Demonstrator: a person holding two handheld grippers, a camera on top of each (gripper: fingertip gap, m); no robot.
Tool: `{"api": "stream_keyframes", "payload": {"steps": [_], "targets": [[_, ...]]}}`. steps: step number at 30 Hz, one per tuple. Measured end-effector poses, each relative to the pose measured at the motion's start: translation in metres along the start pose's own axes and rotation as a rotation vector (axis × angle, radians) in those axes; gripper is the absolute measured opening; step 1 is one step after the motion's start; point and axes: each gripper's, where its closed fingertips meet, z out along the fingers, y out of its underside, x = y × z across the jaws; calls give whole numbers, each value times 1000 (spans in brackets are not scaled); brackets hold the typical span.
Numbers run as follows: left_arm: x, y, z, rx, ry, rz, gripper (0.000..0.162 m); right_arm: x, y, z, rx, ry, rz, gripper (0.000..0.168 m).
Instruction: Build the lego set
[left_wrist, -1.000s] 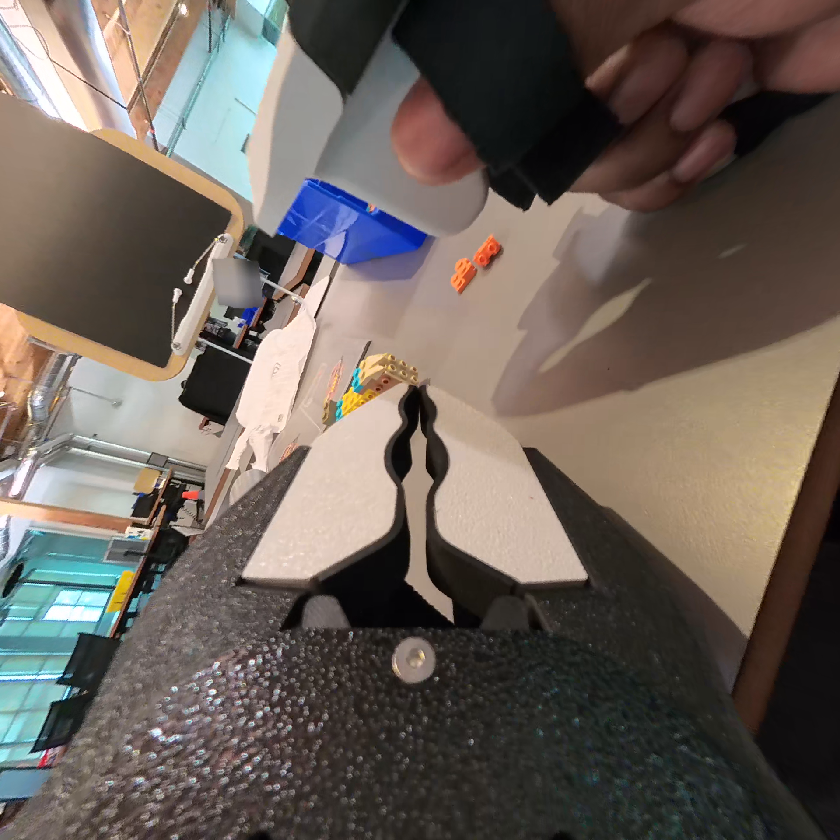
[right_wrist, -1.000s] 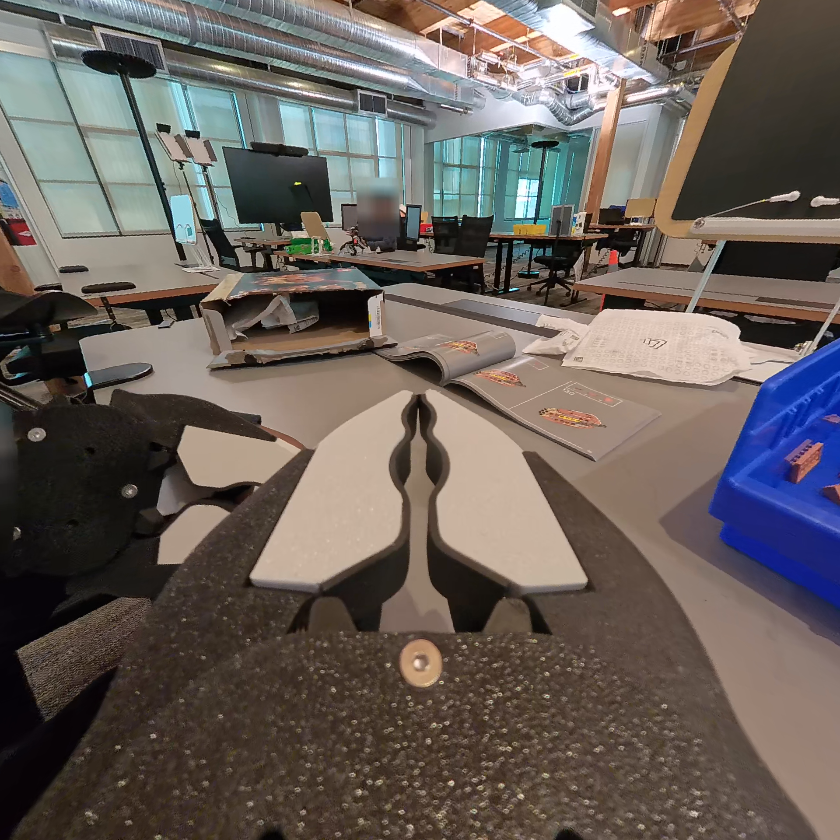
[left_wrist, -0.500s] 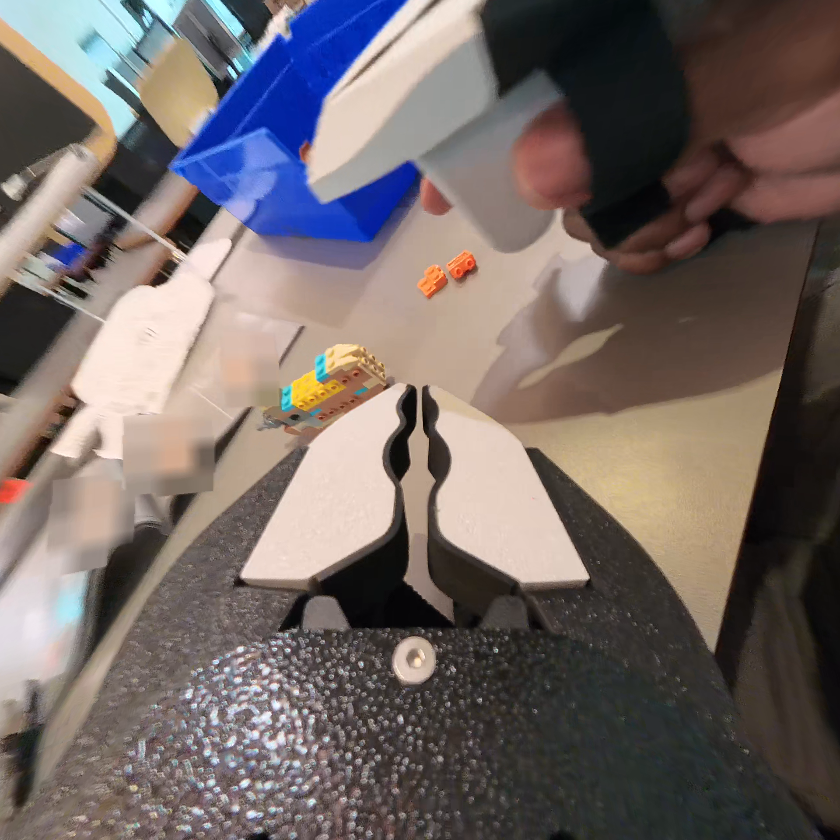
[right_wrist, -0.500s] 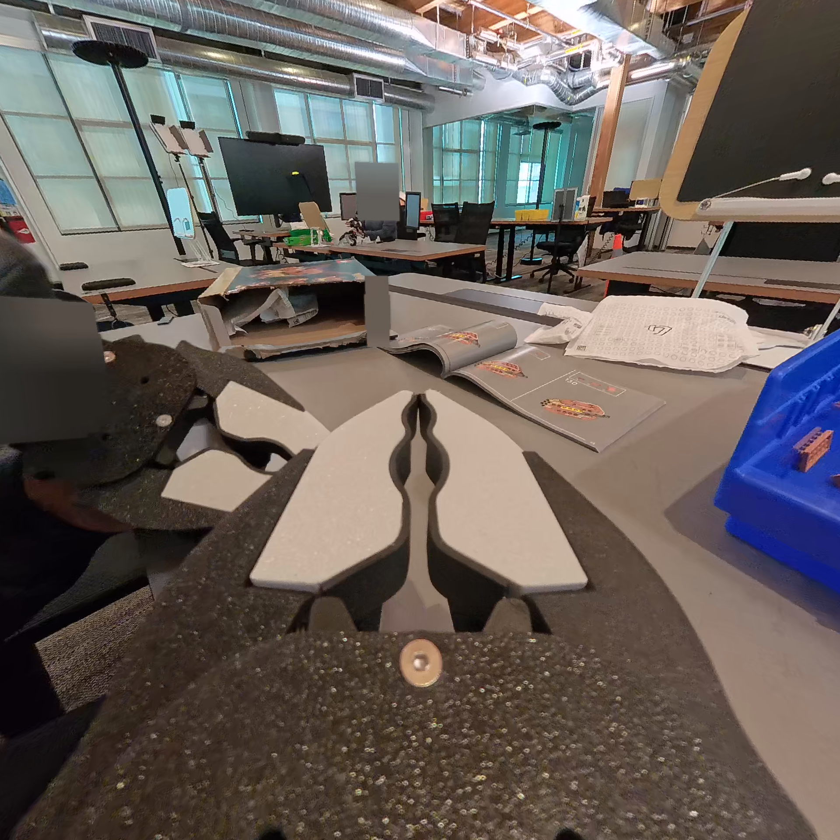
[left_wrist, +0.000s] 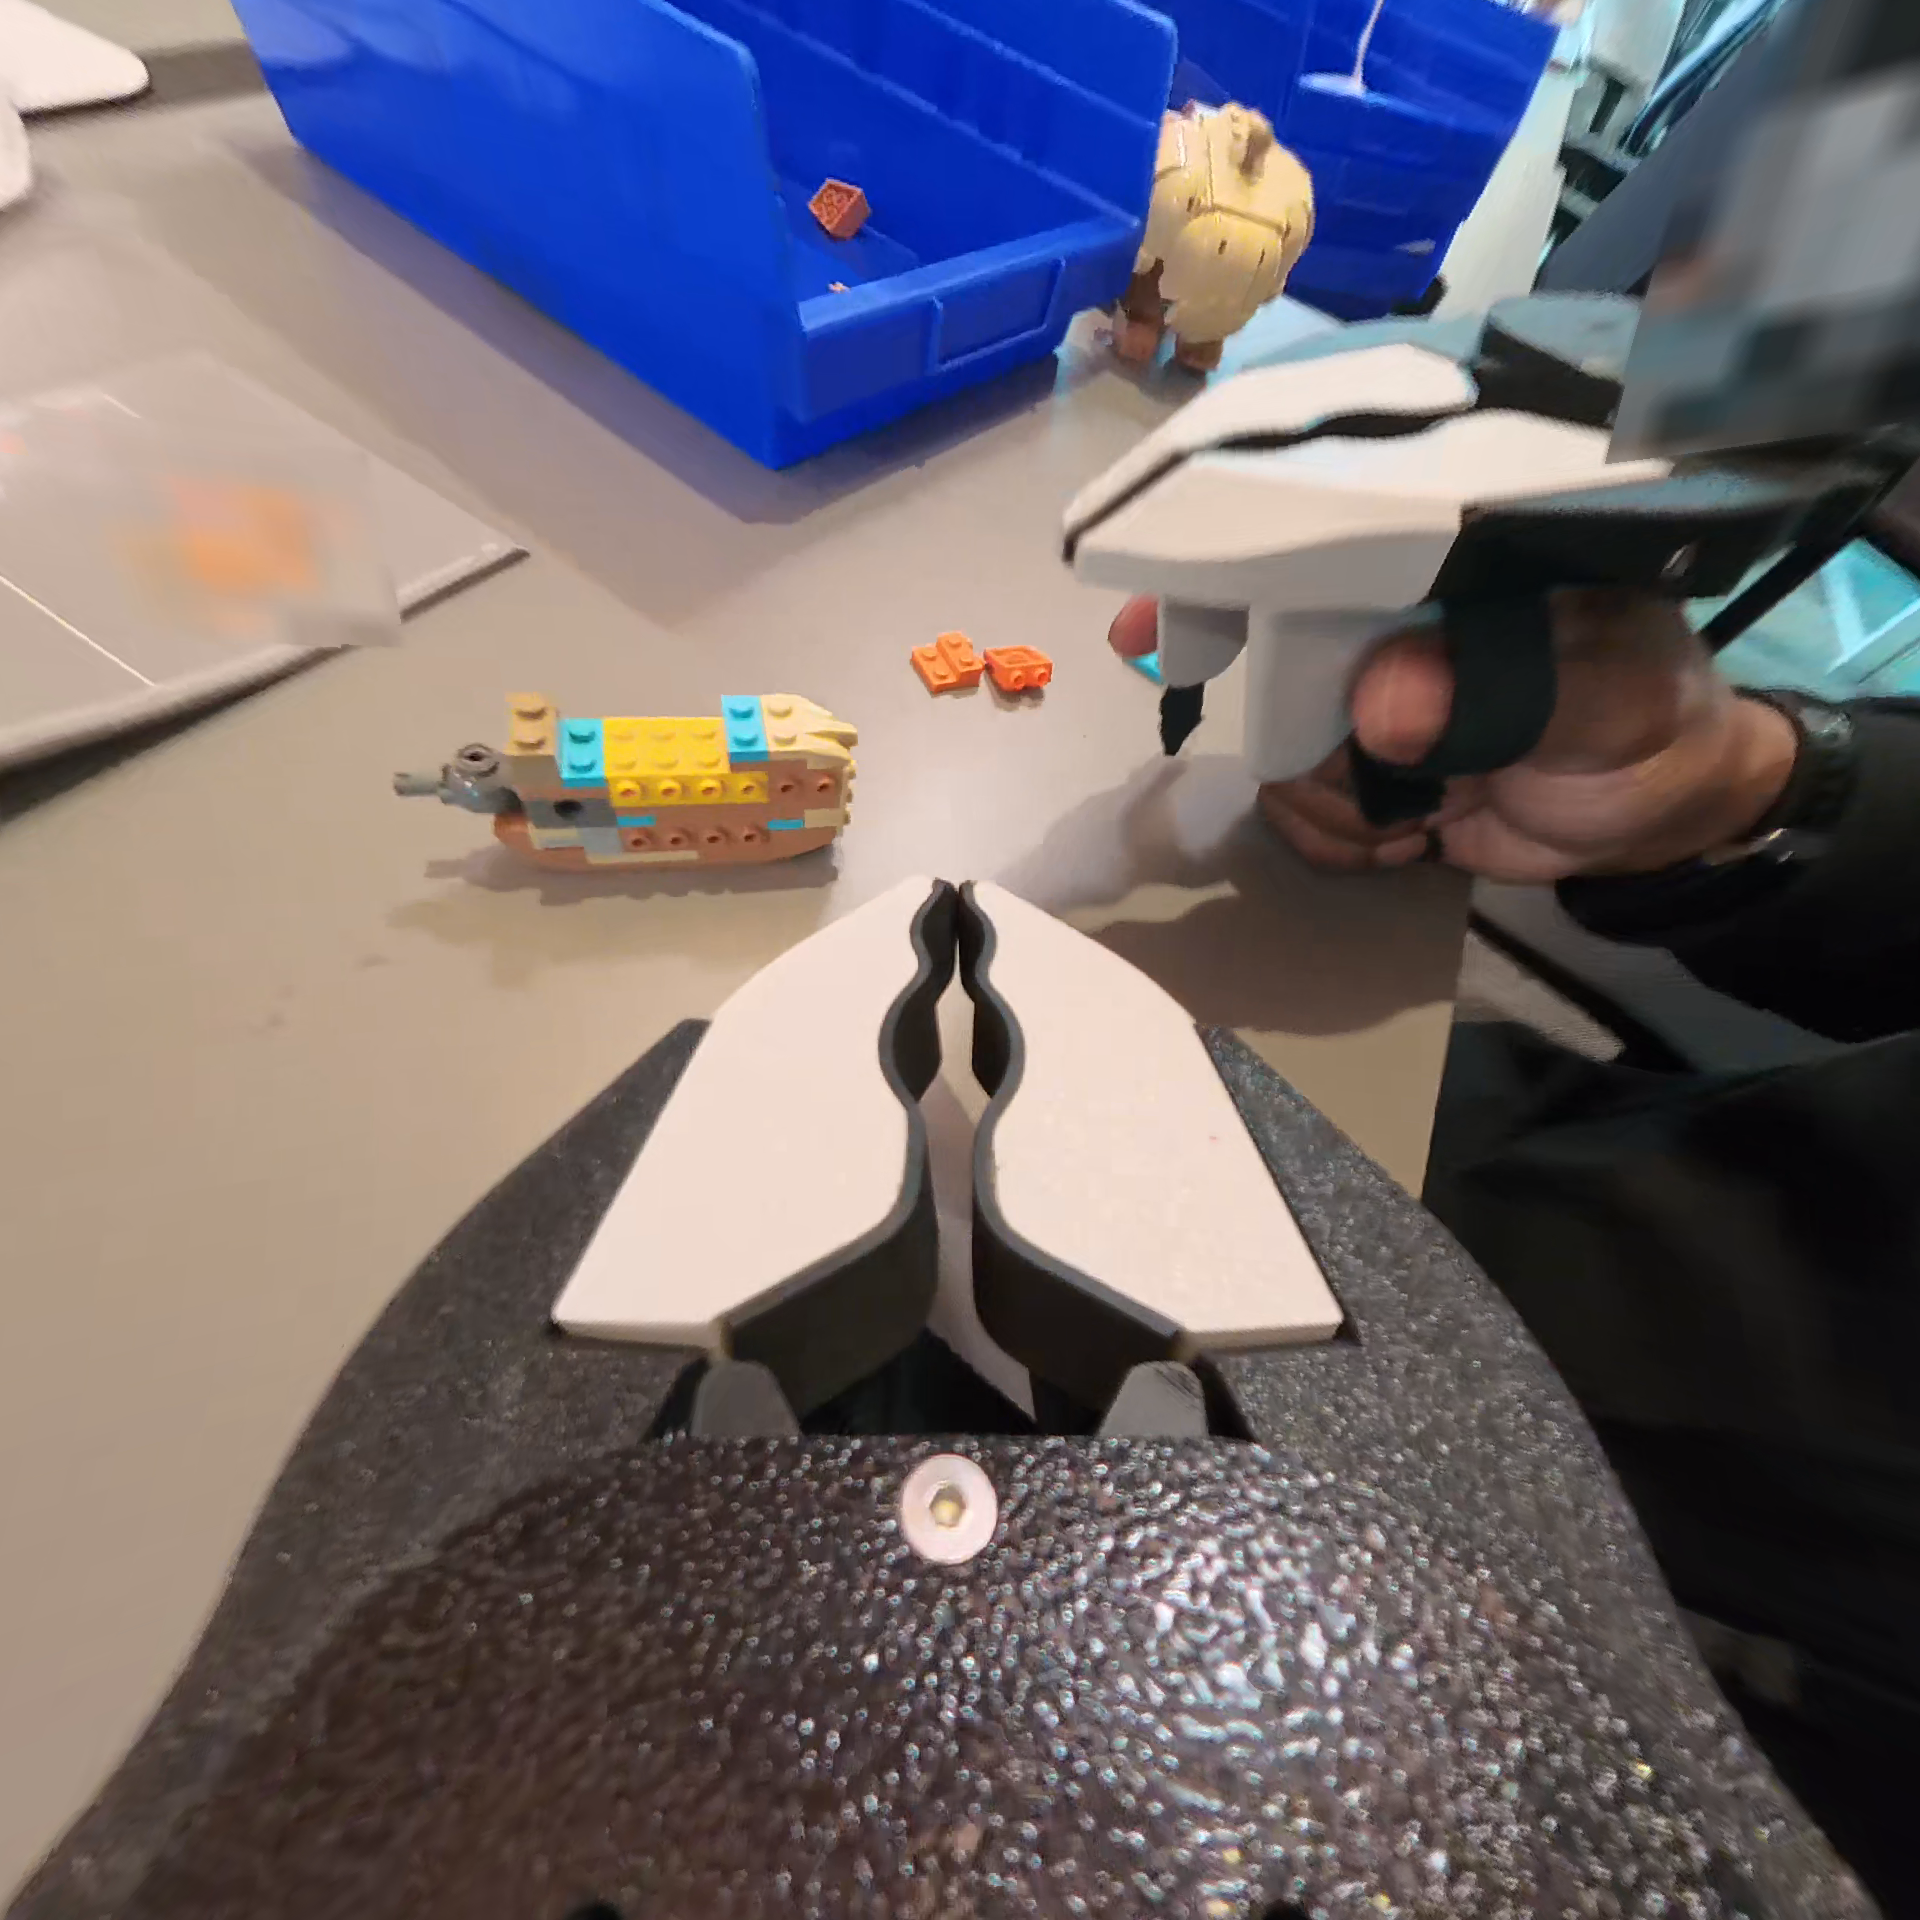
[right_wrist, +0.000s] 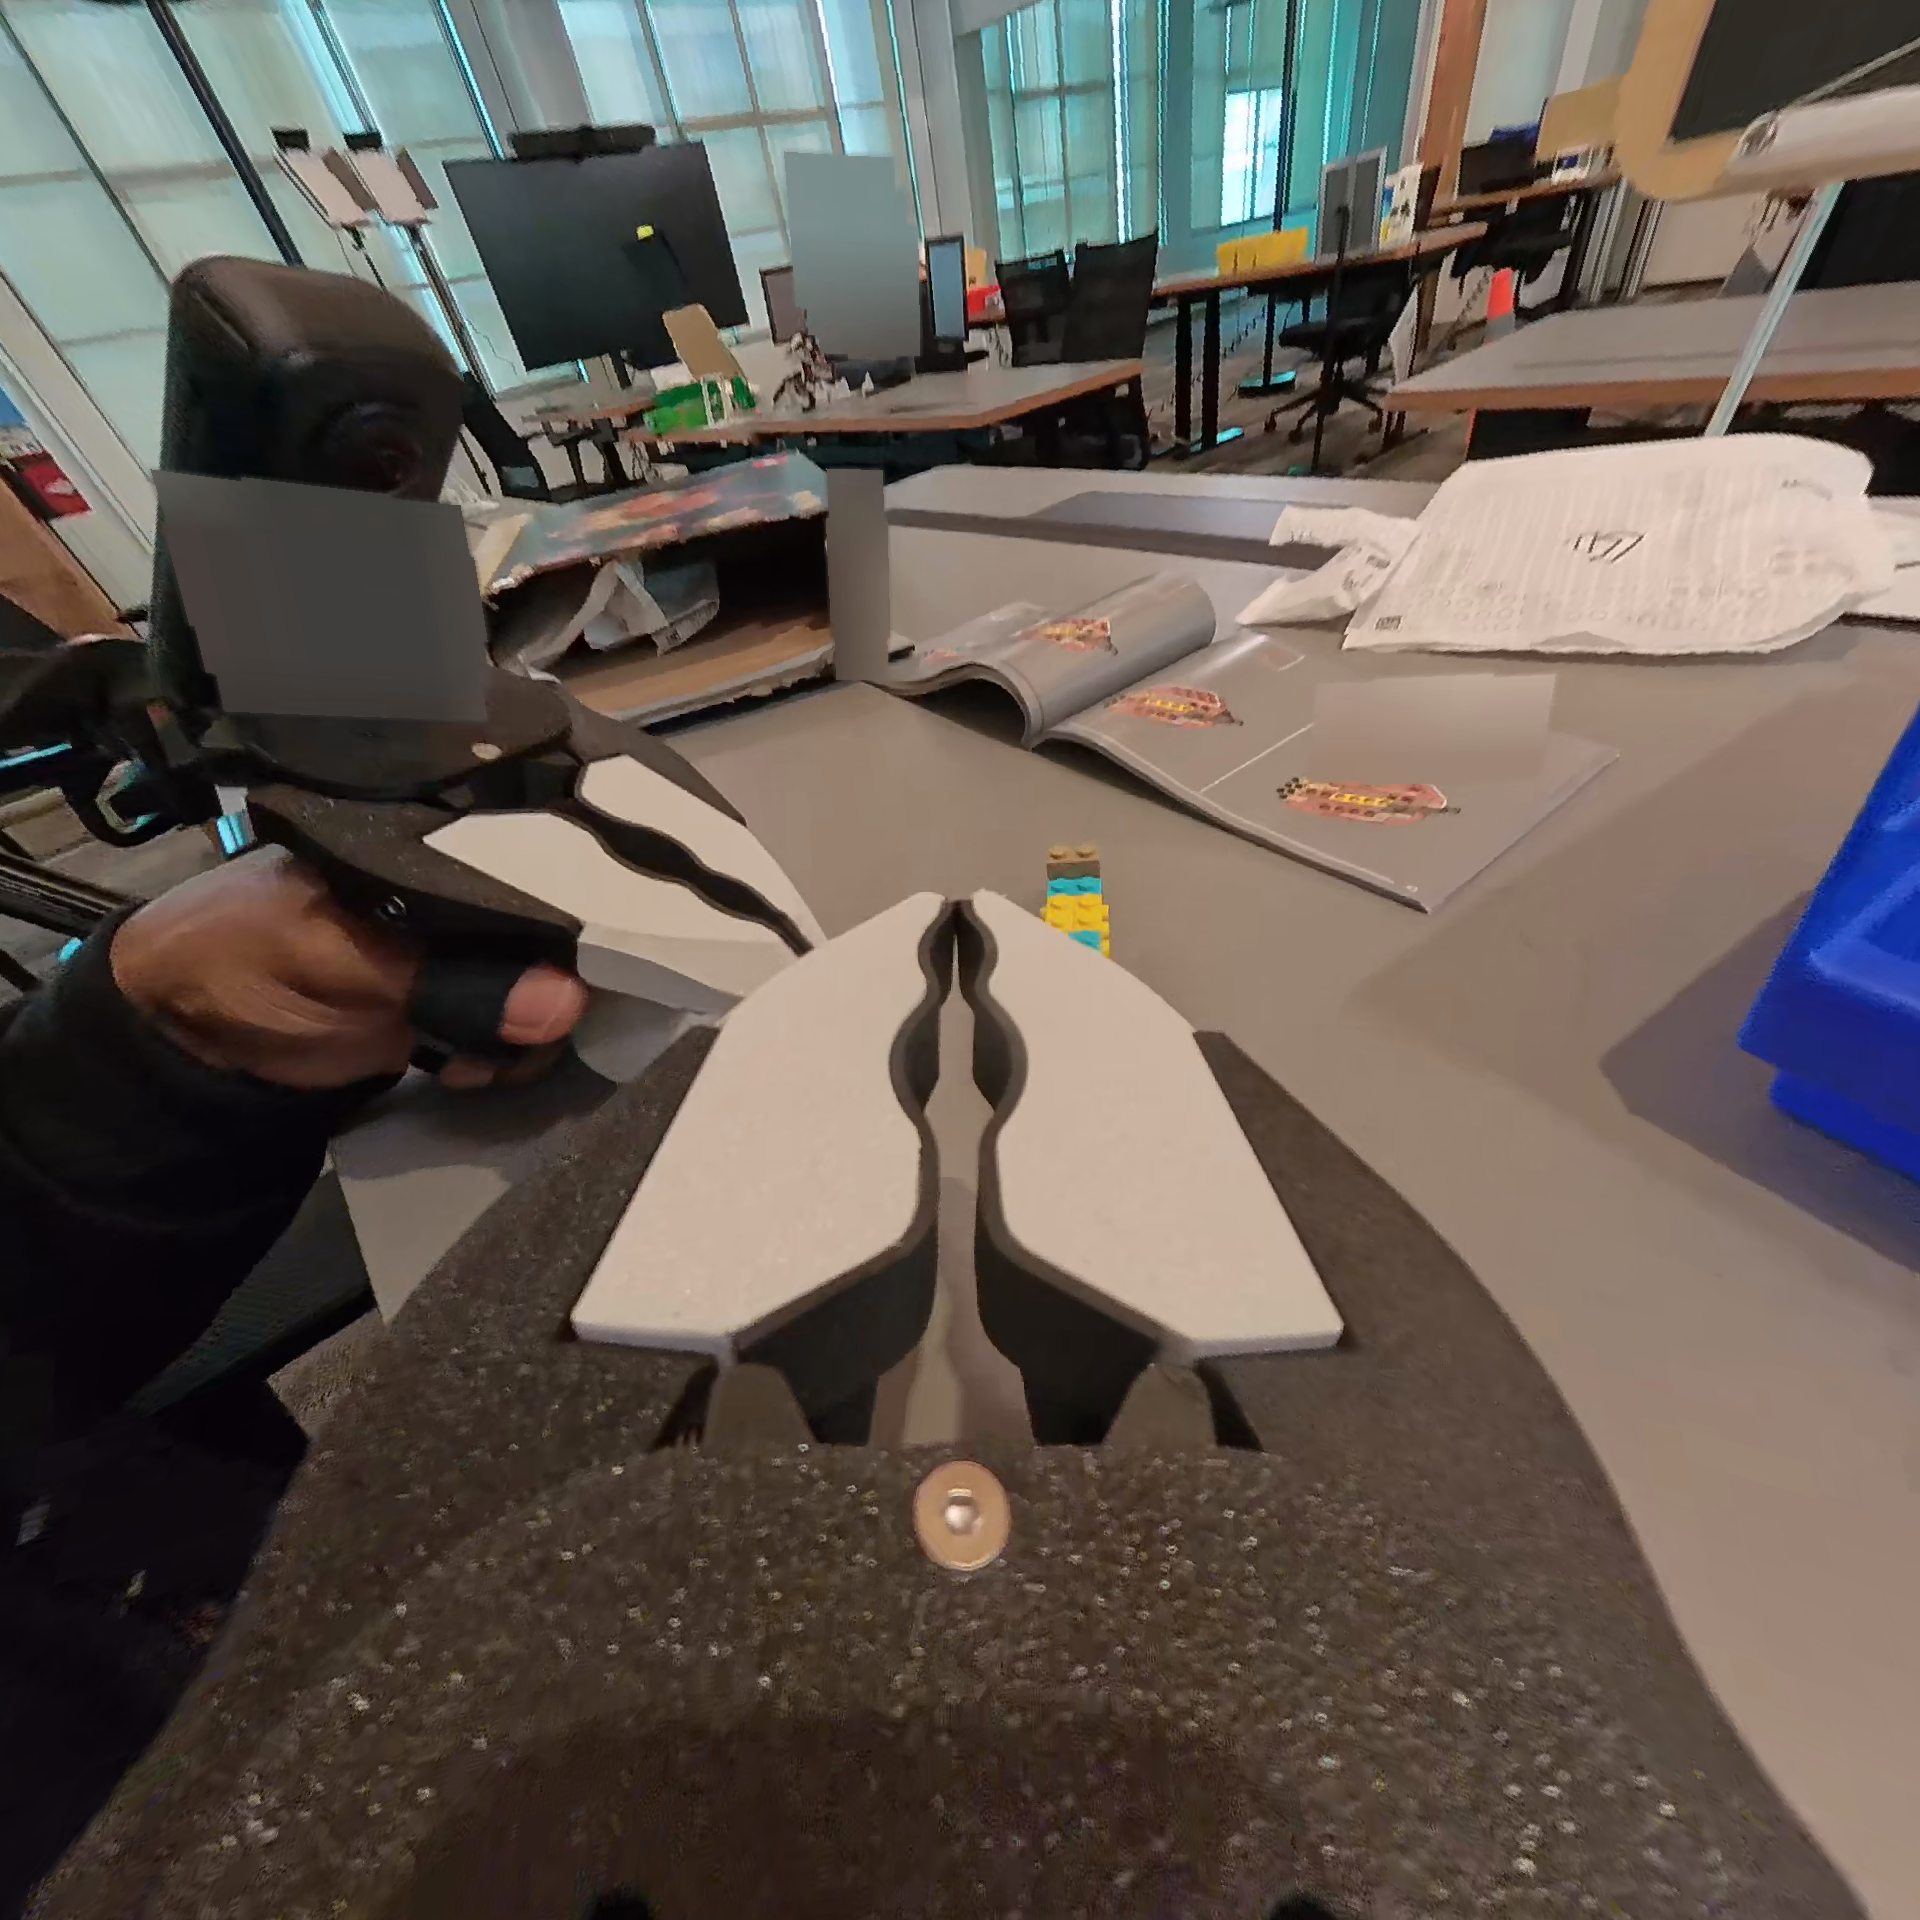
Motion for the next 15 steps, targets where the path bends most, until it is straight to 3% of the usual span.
{"api": "stream_keyframes", "payload": {"steps": [15], "targets": [[-4,-22,-22,200,227,-244,0,11,22,16,-173,-7,131,0]]}}
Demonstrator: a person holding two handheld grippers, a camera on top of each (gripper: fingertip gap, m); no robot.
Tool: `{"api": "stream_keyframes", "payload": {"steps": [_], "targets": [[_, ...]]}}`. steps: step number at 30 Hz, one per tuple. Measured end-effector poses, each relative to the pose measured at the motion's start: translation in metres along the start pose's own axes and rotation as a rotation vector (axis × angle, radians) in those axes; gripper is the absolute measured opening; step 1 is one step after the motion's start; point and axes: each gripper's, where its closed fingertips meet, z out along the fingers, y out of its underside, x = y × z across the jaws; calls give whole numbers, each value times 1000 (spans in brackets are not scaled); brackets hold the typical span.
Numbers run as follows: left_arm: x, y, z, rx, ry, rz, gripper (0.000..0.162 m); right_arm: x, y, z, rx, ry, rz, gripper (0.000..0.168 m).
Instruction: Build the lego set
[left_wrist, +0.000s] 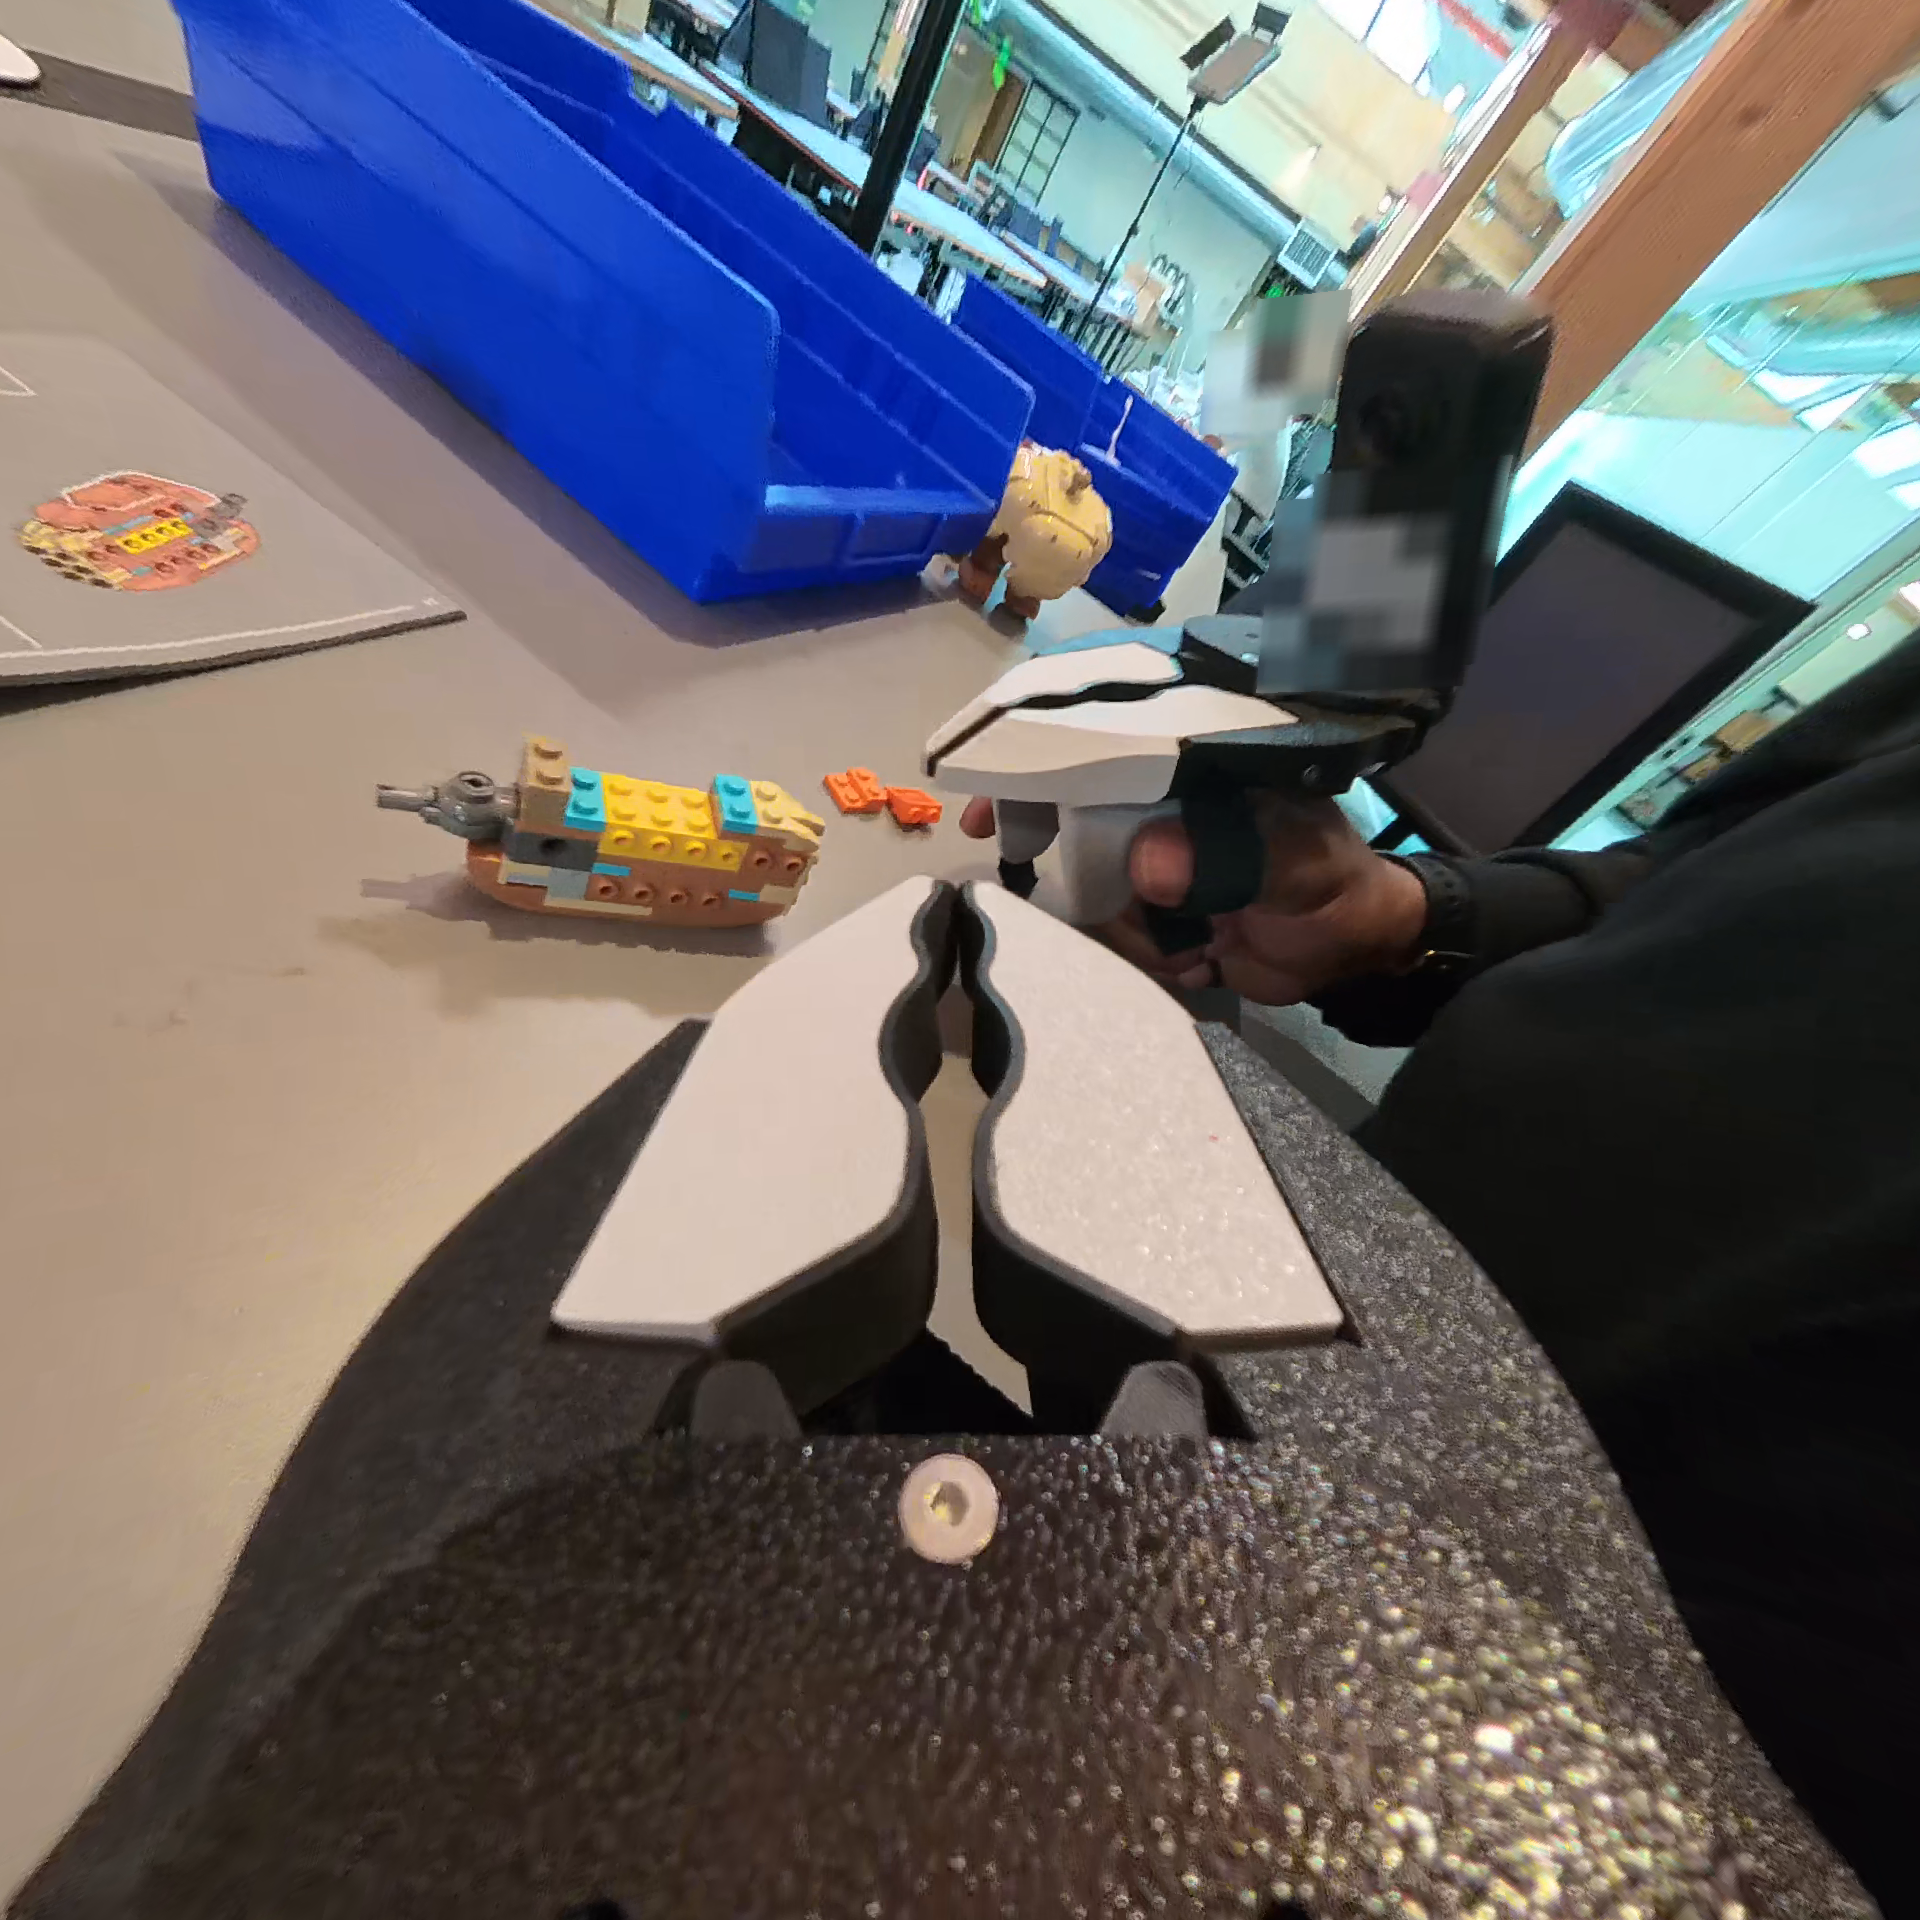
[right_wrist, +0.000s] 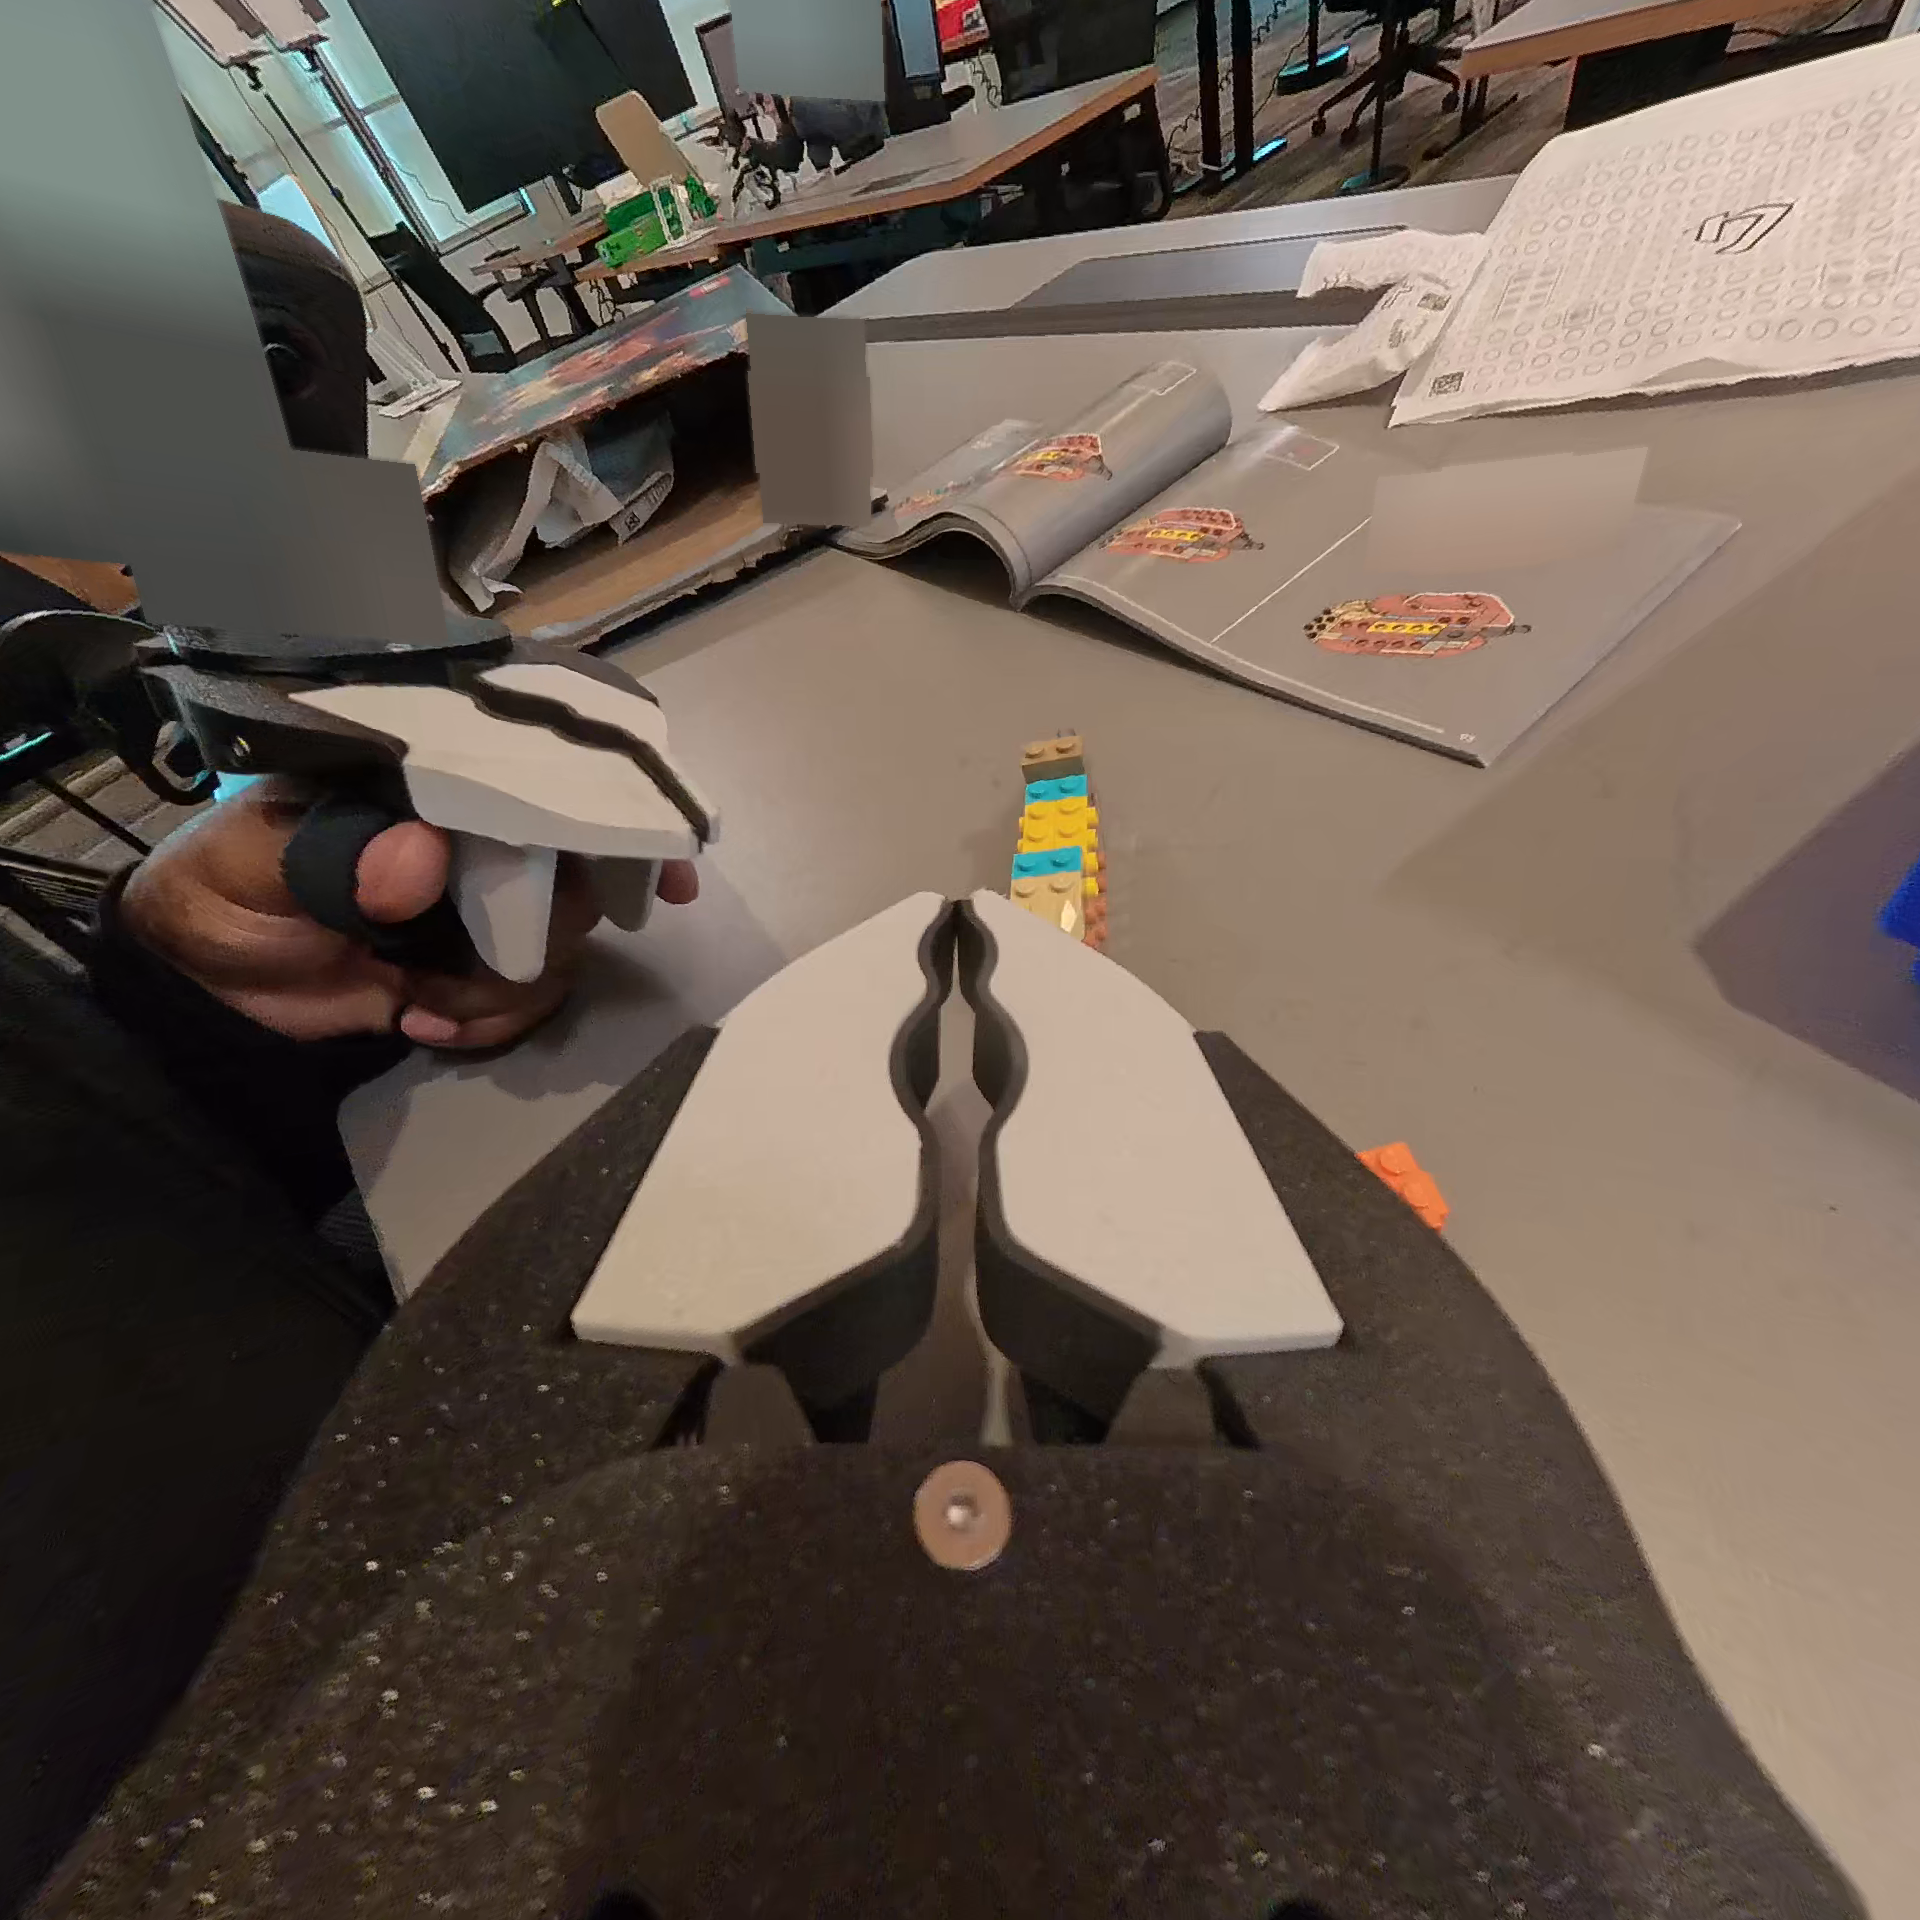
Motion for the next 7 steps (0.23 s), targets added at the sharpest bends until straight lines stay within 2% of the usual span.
{"api": "stream_keyframes", "payload": {"steps": [7], "targets": [[3,-6,-7,53,38,-19,0,1,-2,2,8,-4,14,0]]}}
